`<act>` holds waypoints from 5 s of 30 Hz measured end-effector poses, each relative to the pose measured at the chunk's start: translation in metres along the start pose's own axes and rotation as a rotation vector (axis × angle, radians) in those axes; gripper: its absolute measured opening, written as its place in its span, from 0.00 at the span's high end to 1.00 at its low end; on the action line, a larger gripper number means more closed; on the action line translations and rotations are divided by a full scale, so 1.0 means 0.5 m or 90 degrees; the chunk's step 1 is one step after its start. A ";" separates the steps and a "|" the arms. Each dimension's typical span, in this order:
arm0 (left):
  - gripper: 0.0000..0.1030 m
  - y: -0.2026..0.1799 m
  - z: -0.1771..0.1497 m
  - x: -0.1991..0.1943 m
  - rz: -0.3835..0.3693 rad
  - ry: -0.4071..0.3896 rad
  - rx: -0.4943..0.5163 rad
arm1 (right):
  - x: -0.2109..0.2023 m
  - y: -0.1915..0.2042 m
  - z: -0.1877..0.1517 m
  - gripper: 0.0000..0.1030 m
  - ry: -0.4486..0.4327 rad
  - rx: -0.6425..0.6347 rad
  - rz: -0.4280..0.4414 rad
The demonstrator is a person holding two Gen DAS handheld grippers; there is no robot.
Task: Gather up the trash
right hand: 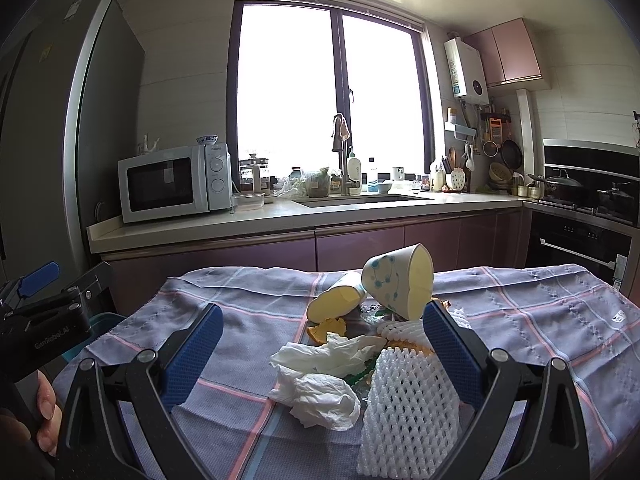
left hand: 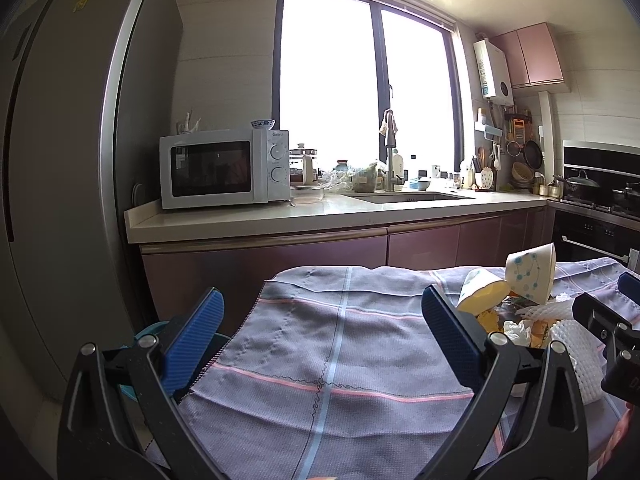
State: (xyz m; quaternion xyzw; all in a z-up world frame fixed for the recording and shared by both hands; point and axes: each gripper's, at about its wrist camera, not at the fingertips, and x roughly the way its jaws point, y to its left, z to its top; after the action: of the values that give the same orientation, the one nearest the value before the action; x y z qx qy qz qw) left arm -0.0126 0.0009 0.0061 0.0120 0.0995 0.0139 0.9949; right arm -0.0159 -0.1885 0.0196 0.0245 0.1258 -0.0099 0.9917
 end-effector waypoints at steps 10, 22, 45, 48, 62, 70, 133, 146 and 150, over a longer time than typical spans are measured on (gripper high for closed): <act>0.05 -0.003 0.001 -0.001 -0.003 -0.002 0.001 | -0.001 -0.001 0.000 0.06 -0.002 0.002 0.000; 0.05 -0.008 0.000 -0.002 -0.001 -0.003 0.001 | 0.001 -0.003 -0.002 0.06 0.001 0.004 0.003; 0.05 -0.011 -0.004 -0.004 0.000 -0.003 0.002 | 0.002 -0.005 -0.005 0.06 0.000 0.004 0.001; 0.05 -0.010 -0.004 -0.004 0.000 -0.004 0.002 | 0.003 -0.005 -0.005 0.06 0.001 0.005 0.002; 0.05 -0.012 -0.011 -0.002 -0.003 0.001 0.003 | 0.004 -0.005 -0.006 0.06 0.002 0.006 0.003; 0.05 -0.023 -0.013 0.011 -0.032 0.025 0.014 | 0.013 -0.027 -0.009 0.06 0.024 0.013 0.005; 0.95 -0.017 -0.063 0.126 -0.459 0.345 -0.028 | 0.053 -0.138 -0.053 0.90 0.223 0.191 0.264; 0.95 0.233 -0.024 0.106 -0.267 0.285 -0.093 | 0.167 0.096 0.013 0.90 0.251 0.110 0.437; 0.95 0.323 -0.011 0.111 -0.192 0.266 -0.112 | 0.215 0.198 0.042 0.90 0.257 0.081 0.500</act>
State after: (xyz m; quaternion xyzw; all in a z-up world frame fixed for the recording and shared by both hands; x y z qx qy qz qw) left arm 0.0366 0.1638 -0.0061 -0.0929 0.3015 -0.1234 0.9409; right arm 0.0962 -0.0921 0.0177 0.1327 0.2972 0.3645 0.8725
